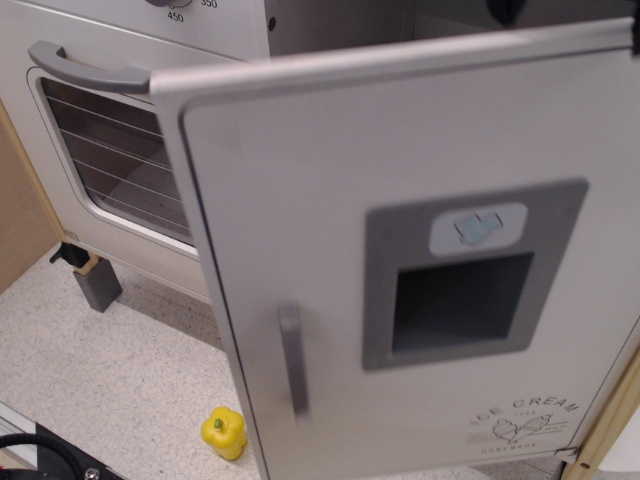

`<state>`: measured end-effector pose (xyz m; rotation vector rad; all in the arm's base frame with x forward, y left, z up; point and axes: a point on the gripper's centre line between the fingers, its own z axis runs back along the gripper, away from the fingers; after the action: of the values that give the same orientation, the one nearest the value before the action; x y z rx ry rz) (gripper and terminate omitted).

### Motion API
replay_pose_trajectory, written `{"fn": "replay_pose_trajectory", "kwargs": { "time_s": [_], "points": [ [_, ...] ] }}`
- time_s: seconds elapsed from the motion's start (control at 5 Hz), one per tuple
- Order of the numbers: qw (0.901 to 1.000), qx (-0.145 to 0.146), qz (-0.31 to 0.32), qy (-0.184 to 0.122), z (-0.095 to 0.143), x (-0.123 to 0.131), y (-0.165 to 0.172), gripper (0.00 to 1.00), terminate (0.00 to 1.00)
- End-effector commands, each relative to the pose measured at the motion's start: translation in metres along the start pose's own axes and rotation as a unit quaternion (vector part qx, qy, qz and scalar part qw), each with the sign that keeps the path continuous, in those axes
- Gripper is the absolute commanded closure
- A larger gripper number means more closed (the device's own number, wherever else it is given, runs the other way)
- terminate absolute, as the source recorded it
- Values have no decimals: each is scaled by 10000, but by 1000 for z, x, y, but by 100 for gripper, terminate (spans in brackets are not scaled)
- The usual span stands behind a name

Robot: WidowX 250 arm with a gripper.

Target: Close fridge

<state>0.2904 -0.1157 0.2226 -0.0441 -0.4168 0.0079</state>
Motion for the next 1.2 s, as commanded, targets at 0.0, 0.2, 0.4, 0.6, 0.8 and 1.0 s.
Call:
{"fn": "replay_pose_trajectory", "kwargs": {
  "time_s": [0.0,0.2,0.4,0.6,0.8,1.0],
  "points": [
    [9997,-142,-108,-180,26,-7,7,0,0],
    [9994,-169,-235,-193,29,-20,6,0,0],
    [9985,-152,-472,-245,29,-37,6,0,0],
    [9981,-57,-591,-157,21,-53,7,0,0],
    [9989,230,-398,11,-1,-66,11,0,0],
    [9992,234,-137,289,-25,-78,14,0,0]
  ]
}}
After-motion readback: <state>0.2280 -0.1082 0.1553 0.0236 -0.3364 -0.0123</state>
